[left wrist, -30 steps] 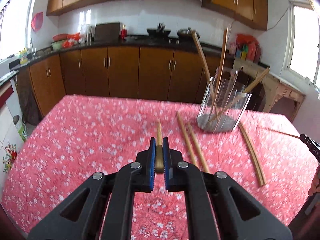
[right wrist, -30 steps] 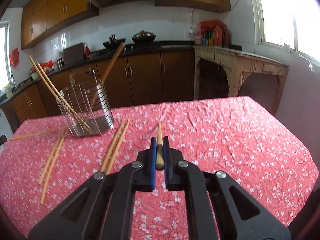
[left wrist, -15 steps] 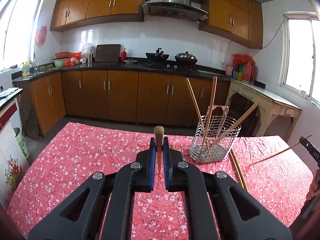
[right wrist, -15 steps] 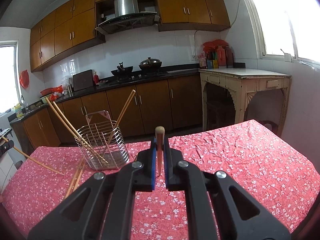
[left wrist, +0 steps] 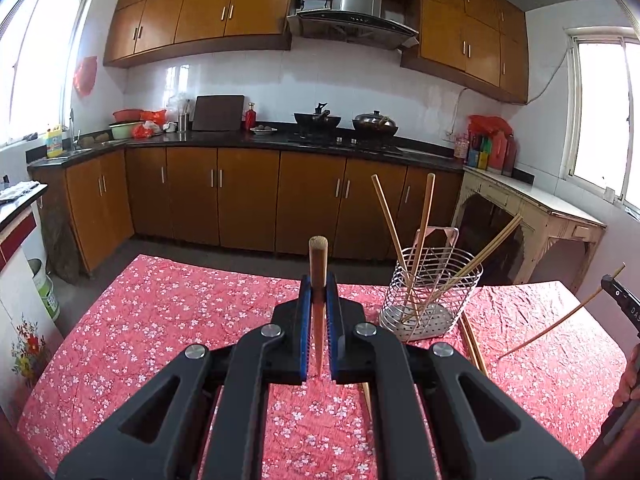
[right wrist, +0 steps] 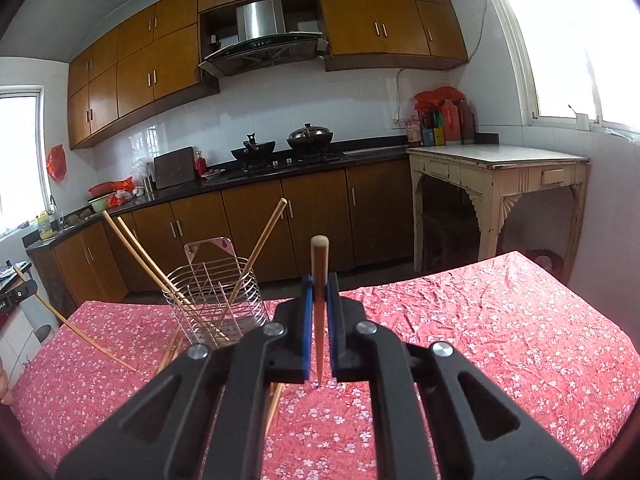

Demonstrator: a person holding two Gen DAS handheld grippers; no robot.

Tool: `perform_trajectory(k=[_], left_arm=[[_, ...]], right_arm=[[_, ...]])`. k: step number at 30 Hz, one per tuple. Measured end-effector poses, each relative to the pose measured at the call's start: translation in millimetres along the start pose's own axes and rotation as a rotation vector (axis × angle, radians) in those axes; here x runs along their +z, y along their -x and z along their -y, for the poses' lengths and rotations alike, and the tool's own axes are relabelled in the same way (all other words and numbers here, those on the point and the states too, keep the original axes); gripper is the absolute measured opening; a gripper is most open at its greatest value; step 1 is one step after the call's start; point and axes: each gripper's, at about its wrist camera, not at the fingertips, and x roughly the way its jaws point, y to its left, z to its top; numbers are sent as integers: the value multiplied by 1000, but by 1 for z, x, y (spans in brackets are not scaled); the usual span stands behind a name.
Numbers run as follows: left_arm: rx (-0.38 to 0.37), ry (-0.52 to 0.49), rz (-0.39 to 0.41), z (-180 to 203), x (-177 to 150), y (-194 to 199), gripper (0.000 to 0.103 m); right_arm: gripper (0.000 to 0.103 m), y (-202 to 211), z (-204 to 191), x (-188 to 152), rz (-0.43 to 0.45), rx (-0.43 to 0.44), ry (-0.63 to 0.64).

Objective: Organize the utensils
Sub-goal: 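Lift both held chopsticks upright and carry them over the wire holder, then lower the chopsticks into the holder and open both tools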

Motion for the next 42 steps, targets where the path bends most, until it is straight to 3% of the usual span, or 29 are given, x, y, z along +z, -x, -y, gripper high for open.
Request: perform_trajectory(k=[17, 22, 28, 36, 42], left_arm=[[-27, -27, 55, 30, 25, 0, 7], [-86, -16, 94, 50, 50, 8, 7], [-137, 14, 225, 83, 97, 27, 7], [-53, 42, 357, 117, 126, -2, 7], [-12, 77, 323, 113, 112, -51, 7]], right_arm=[[8, -5, -17, 25, 25, 66, 18], [8, 1, -20, 56, 49, 137, -26], [8, 7, -40, 108, 135, 222, -54], [8, -31, -71, 133, 192, 253, -27], [8, -76, -79, 121, 154, 249, -17]])
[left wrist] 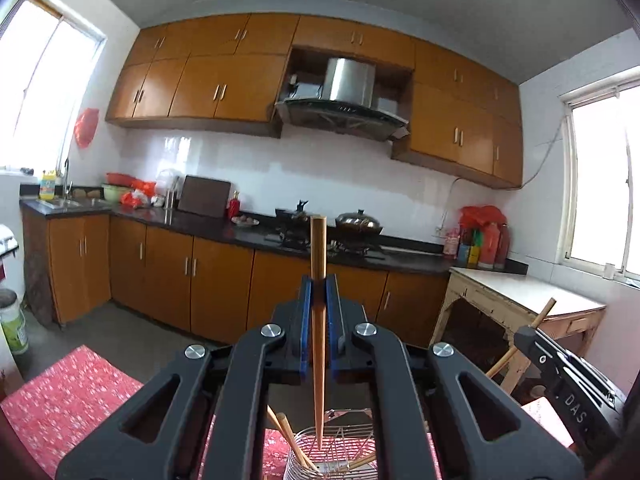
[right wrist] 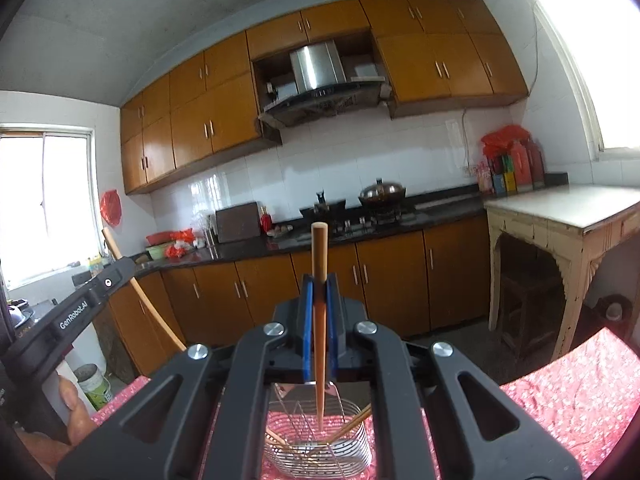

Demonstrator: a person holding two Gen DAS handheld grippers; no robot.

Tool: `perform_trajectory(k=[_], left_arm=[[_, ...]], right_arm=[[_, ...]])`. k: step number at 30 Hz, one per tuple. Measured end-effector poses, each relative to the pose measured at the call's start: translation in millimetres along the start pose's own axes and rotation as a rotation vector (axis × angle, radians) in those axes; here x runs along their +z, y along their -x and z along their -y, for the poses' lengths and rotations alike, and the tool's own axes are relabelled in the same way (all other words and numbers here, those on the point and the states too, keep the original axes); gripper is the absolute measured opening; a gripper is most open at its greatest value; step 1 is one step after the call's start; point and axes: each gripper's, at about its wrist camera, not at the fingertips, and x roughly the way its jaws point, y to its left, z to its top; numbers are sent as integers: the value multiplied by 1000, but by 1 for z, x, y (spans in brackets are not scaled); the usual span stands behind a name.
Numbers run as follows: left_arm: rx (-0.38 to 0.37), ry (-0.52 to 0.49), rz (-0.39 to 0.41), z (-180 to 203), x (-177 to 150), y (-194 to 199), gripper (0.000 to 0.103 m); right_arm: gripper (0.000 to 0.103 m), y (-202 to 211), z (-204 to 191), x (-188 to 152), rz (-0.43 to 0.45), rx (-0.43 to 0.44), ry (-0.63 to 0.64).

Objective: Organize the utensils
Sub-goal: 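Lower the chopsticks into the holder and open both tools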

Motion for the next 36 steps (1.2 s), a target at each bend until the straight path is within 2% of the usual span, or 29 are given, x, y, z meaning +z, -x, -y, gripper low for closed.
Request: perform_trajectory(k=[7, 15, 19, 23, 25, 29, 33, 36], left_arm=[[9, 28, -76, -11, -25, -28, 7], [21, 36, -169, -24, -48, -41, 7], [21, 11, -178, -24, -52, -41, 7], [25, 15, -197, -25, -48, -43, 7], [27, 29, -211, -28, -45, -45, 7], [38, 54, -221, -36, -36, -40, 9], [50, 73, -204, -43, -28, -28, 34], [61, 63, -185, -45, -21, -15, 35]], right_arm=[[8, -43, 21, -29, -102, 22, -81], [8, -71, 33, -62, -217, 37, -152], [8, -77, 37, -74, -253, 25, -165], [17, -78, 40, -76, -262, -10, -170], [32, -75, 43, -73, -252, -33, -173], [40, -64, 52, -66, -223, -72, -165], [42, -47, 59, -61, -201, -97, -167], [43, -32, 62, -59, -190, -110, -168]])
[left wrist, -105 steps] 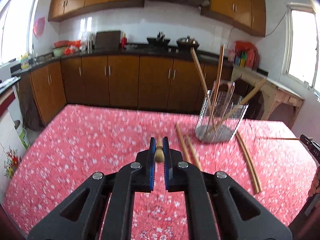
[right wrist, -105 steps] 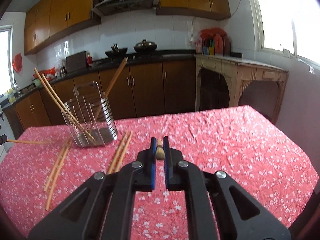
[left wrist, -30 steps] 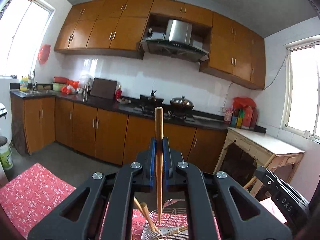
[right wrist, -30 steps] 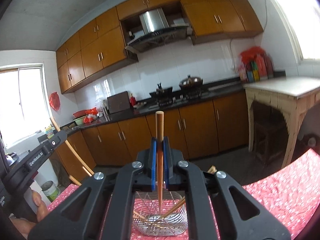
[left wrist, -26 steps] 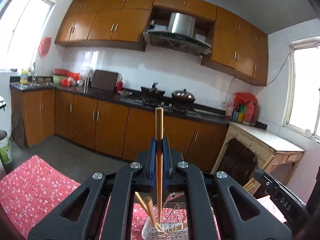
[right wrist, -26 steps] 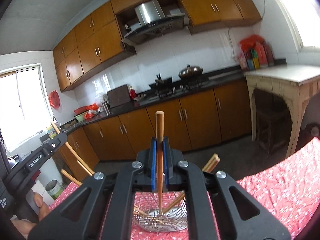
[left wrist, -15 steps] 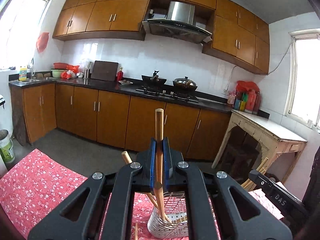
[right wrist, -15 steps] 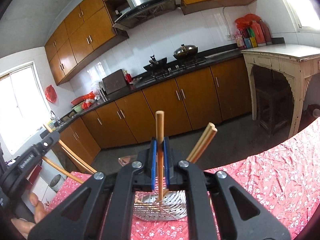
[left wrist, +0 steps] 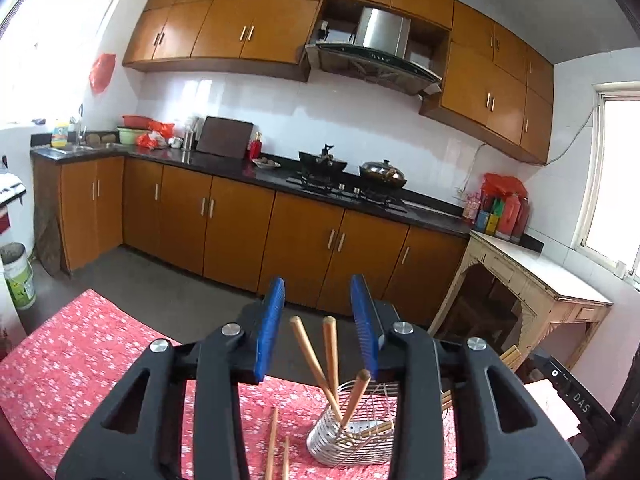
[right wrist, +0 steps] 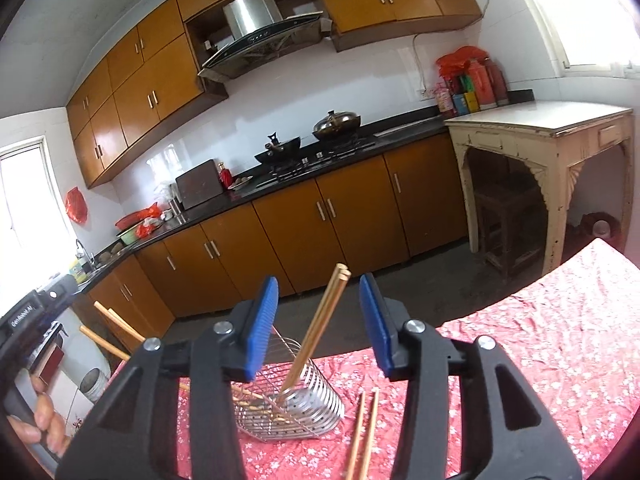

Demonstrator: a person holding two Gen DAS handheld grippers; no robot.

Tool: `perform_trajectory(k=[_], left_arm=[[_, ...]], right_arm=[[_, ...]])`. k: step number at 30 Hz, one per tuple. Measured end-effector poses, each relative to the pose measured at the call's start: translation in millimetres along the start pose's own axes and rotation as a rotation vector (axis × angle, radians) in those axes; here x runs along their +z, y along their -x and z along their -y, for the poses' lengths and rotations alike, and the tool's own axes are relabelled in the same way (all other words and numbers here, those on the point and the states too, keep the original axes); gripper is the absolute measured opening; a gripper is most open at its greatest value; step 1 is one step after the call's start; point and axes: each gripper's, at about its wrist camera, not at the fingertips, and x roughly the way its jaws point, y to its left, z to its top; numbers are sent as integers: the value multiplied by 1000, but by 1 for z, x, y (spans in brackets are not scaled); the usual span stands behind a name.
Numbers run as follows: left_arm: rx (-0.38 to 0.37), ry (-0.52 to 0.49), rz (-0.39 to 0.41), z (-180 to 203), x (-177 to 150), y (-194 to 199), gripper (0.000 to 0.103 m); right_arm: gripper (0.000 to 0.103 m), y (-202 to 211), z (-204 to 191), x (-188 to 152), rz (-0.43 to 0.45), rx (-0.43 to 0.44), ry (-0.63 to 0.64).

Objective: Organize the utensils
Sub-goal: 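Lower the chopsticks into the holder and open both tools, then close the right tool on a chopstick while the left tool grasps another chopstick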

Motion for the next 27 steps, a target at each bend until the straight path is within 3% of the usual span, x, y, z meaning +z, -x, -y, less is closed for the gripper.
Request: perform_trajectory(k=[7, 11, 20, 22, 27], left_arm=[[37, 6, 1, -21, -1, 36, 35], [59, -4, -36, -41, -19, 55, 39], [50, -126, -314, -74, -125, 44, 43], [42, -141, -352, -77, -144, 40, 43], [45, -156, -432, -82, -181, 31, 45]], right_arm=[[43, 37, 4, -18, -5, -31, 15], [43, 55, 8, -44, -54, -52, 26], [40, 45, 22, -146, -319, -88, 78], [32, 38, 25, -169, -382, -87, 78], [28, 25, 25, -200, -461, -81, 70]])
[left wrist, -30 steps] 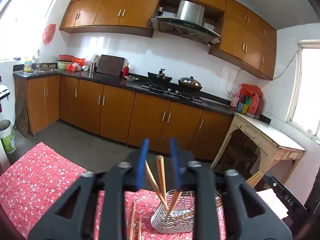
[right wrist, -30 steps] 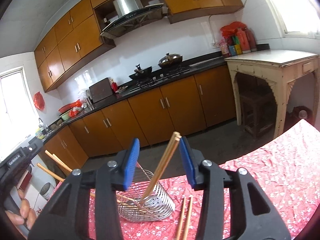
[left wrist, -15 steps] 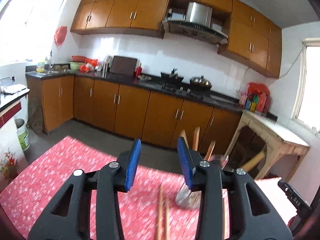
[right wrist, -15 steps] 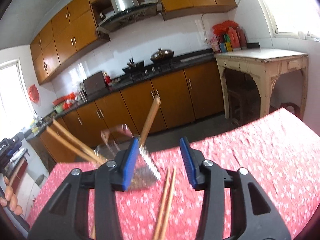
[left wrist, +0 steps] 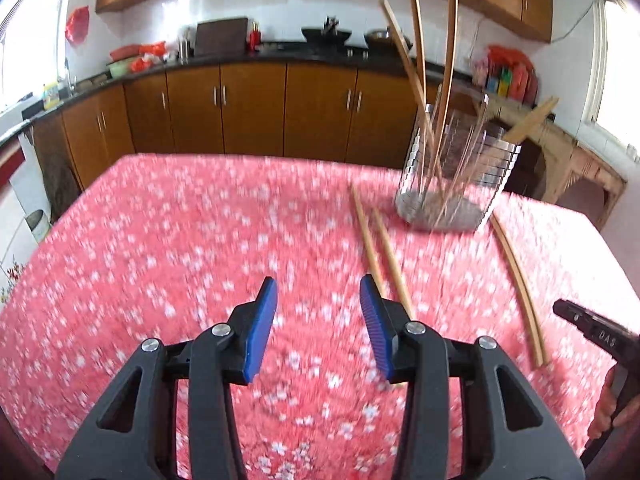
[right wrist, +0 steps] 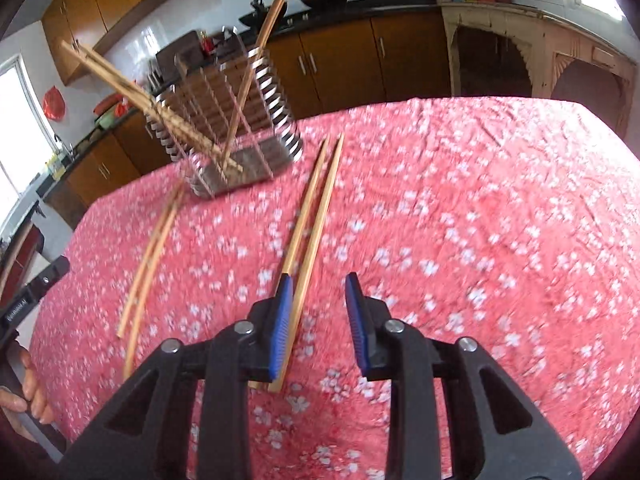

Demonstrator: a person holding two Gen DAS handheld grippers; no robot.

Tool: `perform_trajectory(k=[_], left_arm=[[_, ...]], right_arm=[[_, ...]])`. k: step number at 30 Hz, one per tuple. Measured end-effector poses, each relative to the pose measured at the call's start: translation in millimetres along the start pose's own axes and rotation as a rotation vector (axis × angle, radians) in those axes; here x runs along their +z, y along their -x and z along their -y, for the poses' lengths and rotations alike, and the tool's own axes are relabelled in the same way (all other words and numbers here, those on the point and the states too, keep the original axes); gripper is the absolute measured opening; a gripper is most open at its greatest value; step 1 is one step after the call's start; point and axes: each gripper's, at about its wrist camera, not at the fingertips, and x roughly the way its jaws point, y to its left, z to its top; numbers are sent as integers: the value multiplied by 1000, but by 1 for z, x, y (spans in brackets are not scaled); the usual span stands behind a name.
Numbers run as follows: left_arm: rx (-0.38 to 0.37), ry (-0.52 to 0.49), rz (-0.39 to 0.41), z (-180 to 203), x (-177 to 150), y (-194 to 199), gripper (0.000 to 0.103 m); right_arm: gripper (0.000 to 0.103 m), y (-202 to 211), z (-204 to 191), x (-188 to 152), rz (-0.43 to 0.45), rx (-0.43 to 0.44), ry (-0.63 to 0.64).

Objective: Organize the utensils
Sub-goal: 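Close the right tool on a chopstick while the left tool grasps another chopstick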

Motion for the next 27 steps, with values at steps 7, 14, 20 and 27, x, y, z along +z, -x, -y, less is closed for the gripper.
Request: perform_trajectory(k=[7, 14, 20, 27], left_arm=[[-16, 6, -47, -1, -14, -13, 46], [-47, 13, -70, 3, -14, -18, 47], [-67, -4, -95, 11, -14, -26, 46], [-76, -64, -136, 32, -16, -40, 46]], right_arm=[[24, -15, -16, 7, -27, -28, 37], [16, -28, -18, 10, -41, -87, 73], [8, -32, -1, 16, -30, -139, 22], [8, -25, 46, 25, -17, -211, -108]])
